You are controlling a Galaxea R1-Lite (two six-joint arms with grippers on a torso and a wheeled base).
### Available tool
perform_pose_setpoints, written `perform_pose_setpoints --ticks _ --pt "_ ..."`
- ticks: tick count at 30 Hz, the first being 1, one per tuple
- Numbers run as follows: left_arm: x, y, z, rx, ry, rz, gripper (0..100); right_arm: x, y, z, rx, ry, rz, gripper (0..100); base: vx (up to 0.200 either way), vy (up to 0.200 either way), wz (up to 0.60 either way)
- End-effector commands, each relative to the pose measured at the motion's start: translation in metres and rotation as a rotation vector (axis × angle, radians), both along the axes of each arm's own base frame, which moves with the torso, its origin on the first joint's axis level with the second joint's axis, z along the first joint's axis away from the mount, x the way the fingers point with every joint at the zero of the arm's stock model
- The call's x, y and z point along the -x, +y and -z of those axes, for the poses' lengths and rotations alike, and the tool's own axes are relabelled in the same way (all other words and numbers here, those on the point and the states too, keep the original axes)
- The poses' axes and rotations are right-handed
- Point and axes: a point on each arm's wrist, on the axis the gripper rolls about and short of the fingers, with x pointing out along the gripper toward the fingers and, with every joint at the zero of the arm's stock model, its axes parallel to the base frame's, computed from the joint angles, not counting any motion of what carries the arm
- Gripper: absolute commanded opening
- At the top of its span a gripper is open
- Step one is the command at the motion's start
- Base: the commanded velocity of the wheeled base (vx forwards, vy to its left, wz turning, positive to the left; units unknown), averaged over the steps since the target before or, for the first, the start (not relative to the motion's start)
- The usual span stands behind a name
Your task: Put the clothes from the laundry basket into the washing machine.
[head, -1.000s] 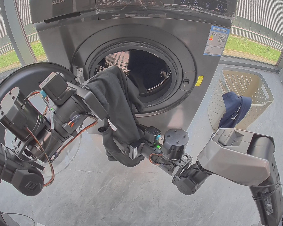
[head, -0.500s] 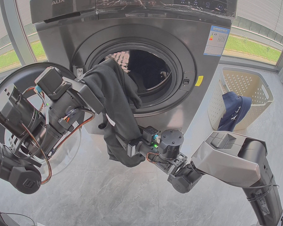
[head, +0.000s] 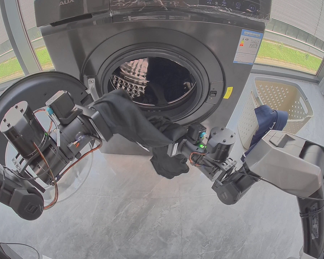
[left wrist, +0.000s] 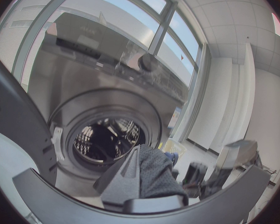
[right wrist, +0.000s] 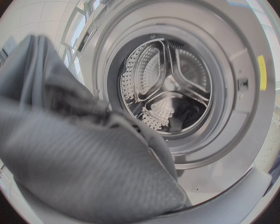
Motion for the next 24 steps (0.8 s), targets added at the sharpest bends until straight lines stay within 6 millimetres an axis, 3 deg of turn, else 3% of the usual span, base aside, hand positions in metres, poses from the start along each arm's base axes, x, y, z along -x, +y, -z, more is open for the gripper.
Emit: perform_pose_setpoints --ticks 1,2,7,14,15,24 --pt "-0.003 0.003 0.022 -0.053 0.086 -0.015 0 0.007 -0.019 -0.038 -0.032 -0.052 0.029 0 0.0 0.0 0.0" --pt "-0.006 0.003 0.041 -0.097 0.162 -0.01 0 0.011 -0.022 -0.049 -0.044 -0.069 0.029 0 0.0 0.0 0.0" --pt "-0.018 0.012 0.077 -0.16 0.275 -0.018 0 0.017 -0.02 -0.061 -0.057 -0.086 0.016 0 0.0 0.0 0.0" --pt "-0.022 0.015 0.095 -0.236 0.303 -0.039 0 0.018 -0.019 -0.062 -0.059 -0.089 0.013 0 0.0 0.0 0.0" --pt "-0.02 0.016 0.097 -0.244 0.309 -0.038 100 0.018 -0.019 -0.062 -0.059 -0.089 0.015 0 0.0 0.0 0.0" --pt "-0.005 0.014 0.127 -0.321 0.412 0.009 100 0.009 -0.026 -0.069 -0.072 -0.11 0.039 0 0.0 0.0 0.0"
